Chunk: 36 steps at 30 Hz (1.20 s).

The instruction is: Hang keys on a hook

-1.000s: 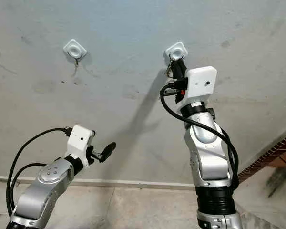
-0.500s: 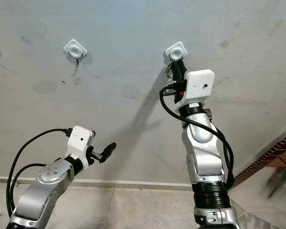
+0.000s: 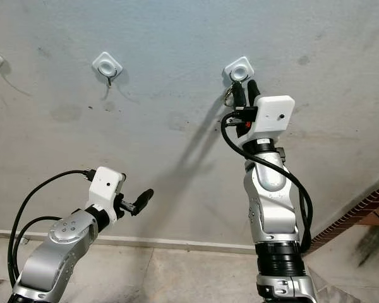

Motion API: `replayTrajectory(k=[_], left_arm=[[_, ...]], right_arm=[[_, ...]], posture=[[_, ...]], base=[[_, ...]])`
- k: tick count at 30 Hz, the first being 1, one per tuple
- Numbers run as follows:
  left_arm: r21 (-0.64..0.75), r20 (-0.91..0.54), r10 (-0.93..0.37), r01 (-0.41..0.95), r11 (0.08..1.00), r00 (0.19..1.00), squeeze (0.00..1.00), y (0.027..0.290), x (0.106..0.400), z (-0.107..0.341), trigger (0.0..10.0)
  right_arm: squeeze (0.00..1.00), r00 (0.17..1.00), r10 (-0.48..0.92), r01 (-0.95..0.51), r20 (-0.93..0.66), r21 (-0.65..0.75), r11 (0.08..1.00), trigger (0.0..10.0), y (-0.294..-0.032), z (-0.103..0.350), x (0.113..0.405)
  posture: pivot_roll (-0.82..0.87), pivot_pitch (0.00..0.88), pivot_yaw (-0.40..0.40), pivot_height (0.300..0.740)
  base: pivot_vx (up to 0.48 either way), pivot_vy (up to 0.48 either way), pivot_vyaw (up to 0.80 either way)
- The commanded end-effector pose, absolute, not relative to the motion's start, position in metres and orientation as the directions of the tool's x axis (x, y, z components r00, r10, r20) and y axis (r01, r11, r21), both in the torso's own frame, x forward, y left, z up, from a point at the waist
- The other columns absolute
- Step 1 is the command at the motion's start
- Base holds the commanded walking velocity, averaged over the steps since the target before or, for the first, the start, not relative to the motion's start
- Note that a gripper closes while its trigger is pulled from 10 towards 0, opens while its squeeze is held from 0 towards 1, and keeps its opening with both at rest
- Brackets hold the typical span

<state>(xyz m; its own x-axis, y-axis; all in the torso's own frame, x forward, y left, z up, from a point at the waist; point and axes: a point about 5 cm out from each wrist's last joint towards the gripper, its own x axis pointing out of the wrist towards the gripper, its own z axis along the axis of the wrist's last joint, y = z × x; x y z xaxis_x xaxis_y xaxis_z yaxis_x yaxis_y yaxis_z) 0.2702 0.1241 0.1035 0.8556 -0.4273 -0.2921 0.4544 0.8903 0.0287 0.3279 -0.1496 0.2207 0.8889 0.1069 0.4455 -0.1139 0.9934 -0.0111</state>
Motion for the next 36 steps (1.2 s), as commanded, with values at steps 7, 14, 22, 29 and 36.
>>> replayTrajectory(k=[7, 14, 22, 29, 36], left_arm=[[0.035, -0.300, -0.434, 0.465, 0.885, 0.849, 0.00, 0.124, 0.268, 0.103, 10.0], [0.033, -0.301, -0.434, 0.464, 0.885, 0.850, 0.00, 0.124, 0.268, 0.103, 10.0], [0.032, -0.300, -0.431, 0.461, 0.887, 0.851, 0.00, 0.123, 0.268, 0.103, 10.0], [0.033, -0.299, -0.431, 0.461, 0.887, 0.851, 0.00, 0.123, 0.269, 0.103, 10.0], [0.032, -0.301, -0.430, 0.460, 0.887, 0.851, 0.00, 0.123, 0.269, 0.102, 10.0]], right_arm=[[1.00, 0.939, 0.065, -0.082, 0.339, 0.037, 0.996, 10.0, -0.158, 0.198, 0.331], [1.00, 0.935, 0.043, -0.067, 0.352, 0.056, 0.996, 10.0, -0.161, 0.203, 0.330], [1.00, 0.930, 0.019, -0.046, 0.366, 0.068, 0.997, 10.0, -0.167, 0.209, 0.328], [1.00, 0.923, 0.007, -0.041, 0.385, 0.080, 0.996, 10.0, -0.169, 0.216, 0.326], [1.00, 0.929, 0.143, -0.170, 0.342, 0.052, 0.984, 10.0, -0.160, 0.209, 0.314]], posture=[[0.16, 0.096, -0.018, 0.740], [0.16, 0.097, -0.020, 0.740], [0.16, 0.097, -0.023, 0.740], [0.16, 0.096, -0.022, 0.740], [0.16, 0.093, -0.026, 0.740]], base=[[0.000, 0.000, 0.00], [0.000, 0.000, 0.00], [0.000, 0.000, 0.00], [0.000, 0.000, 0.00], [0.000, 0.000, 0.00]])
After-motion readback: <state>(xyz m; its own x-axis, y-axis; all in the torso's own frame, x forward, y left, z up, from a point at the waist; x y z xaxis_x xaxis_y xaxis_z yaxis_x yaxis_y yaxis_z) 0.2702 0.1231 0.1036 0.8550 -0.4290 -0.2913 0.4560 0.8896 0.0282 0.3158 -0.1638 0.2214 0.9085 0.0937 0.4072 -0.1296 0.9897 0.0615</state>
